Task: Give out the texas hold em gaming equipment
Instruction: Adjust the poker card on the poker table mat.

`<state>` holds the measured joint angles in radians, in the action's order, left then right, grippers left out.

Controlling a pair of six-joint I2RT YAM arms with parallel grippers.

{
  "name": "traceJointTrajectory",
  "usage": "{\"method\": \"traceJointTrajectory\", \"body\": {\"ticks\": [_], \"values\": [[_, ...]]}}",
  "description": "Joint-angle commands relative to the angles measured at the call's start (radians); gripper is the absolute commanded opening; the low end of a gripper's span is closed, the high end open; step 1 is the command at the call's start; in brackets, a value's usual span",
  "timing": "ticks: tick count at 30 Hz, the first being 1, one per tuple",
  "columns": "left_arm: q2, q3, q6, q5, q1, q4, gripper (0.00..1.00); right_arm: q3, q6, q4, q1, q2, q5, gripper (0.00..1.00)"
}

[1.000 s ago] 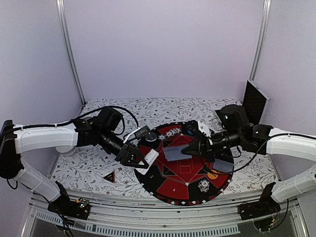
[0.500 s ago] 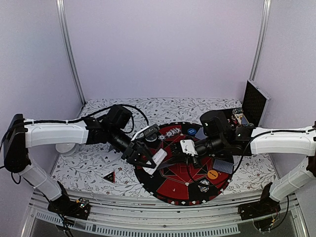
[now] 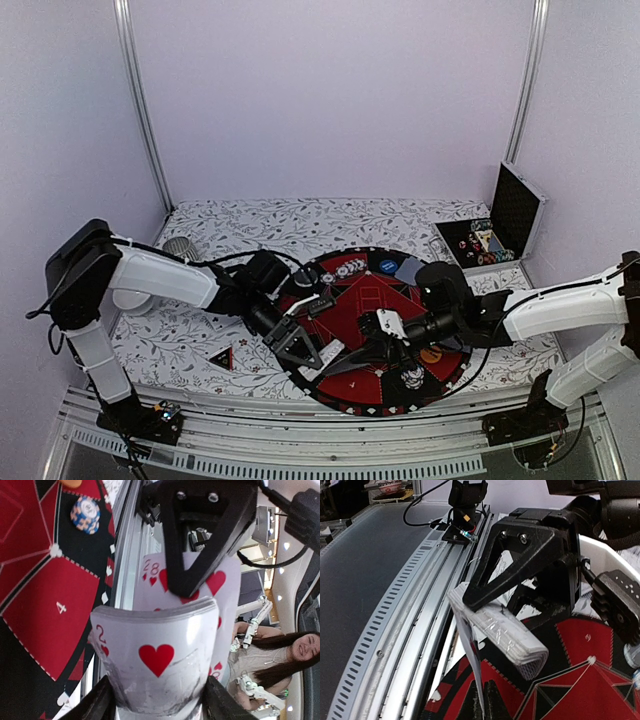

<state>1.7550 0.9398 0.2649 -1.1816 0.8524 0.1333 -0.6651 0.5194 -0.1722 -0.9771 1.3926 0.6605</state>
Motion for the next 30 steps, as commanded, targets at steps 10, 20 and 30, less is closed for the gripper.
{"method": "traceJointTrajectory", "body": {"ticks": [10, 20, 30], "values": [[0.338, 0.194, -0.201, 0.010, -0.060, 0.290, 0.98, 0.107, -0.364, -0.372, -0.009, 0.233, -0.053, 0.02], [0.291, 0.234, -0.284, 0.204, -0.113, 0.383, 0.97, 0.024, -0.465, -0.342, 0.019, 0.332, -0.051, 0.02], [0.222, 0.140, -0.220, 0.281, -0.108, 0.249, 0.77, -0.028, -0.839, -0.259, 0.052, 0.373, -0.016, 0.02]]}}
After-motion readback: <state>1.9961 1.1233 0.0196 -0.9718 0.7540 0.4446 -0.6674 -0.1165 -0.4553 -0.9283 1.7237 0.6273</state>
